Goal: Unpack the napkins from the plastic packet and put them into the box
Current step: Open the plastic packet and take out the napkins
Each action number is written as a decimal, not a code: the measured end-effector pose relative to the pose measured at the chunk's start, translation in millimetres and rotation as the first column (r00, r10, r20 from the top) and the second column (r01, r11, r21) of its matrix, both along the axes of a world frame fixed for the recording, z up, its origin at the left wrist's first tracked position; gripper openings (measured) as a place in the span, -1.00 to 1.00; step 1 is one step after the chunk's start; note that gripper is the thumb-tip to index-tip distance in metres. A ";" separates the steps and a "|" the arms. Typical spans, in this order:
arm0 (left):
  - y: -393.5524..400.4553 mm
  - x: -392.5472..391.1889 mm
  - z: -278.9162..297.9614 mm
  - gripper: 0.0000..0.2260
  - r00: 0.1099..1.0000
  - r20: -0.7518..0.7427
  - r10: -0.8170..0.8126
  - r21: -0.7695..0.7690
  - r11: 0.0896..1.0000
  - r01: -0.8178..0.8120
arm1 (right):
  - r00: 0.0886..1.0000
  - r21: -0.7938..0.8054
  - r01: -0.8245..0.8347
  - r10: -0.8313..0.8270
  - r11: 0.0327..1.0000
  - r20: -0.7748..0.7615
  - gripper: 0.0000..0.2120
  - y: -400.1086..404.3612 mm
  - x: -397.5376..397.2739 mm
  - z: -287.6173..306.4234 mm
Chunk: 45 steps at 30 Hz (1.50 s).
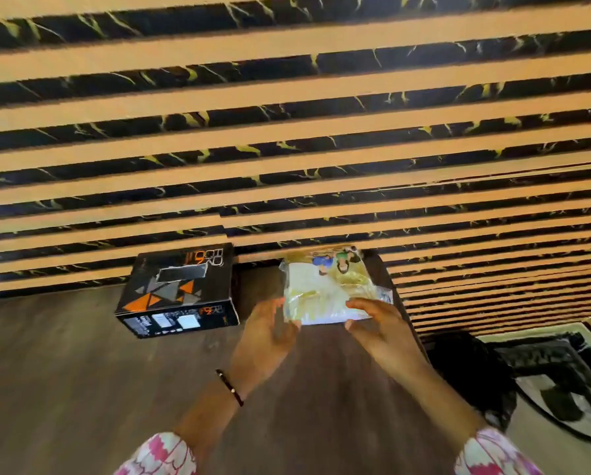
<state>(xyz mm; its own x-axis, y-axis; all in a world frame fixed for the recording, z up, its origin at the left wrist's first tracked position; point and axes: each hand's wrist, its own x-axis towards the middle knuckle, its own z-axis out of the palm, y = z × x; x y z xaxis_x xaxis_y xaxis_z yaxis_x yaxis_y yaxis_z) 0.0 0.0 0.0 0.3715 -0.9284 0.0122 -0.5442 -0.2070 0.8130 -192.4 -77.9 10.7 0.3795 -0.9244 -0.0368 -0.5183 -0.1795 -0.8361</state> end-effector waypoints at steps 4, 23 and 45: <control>-35.1 7.4 -21.3 -0.44 0.939 0.316 -0.135 0.175 0.981 0.082 | 0.909 -0.191 -0.105 0.016 0.976 -0.416 -0.48 -40.0 4.7 -22.5; -6.4 7.7 -55.1 -0.45 0.821 0.475 -0.317 0.353 0.923 0.153 | 0.877 -0.036 -0.204 0.167 0.978 -0.451 -0.25 0.4 -14.8 -74.1; 241.1 -5.7 -55.8 -0.42 0.860 0.364 -0.357 0.343 0.910 0.232 | 0.844 -0.026 -0.170 0.132 0.985 -0.519 -0.24 248.5 -34.8 -61.4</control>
<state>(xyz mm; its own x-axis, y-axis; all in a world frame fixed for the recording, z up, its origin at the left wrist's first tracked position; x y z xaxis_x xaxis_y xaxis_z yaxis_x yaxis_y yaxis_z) -5.7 241.1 -55.8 0.0985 -0.9800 -0.1729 -0.8851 -0.1657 0.4350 -227.3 170.6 -50.7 0.4592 -0.8645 -0.2043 -0.8319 -0.3378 -0.4404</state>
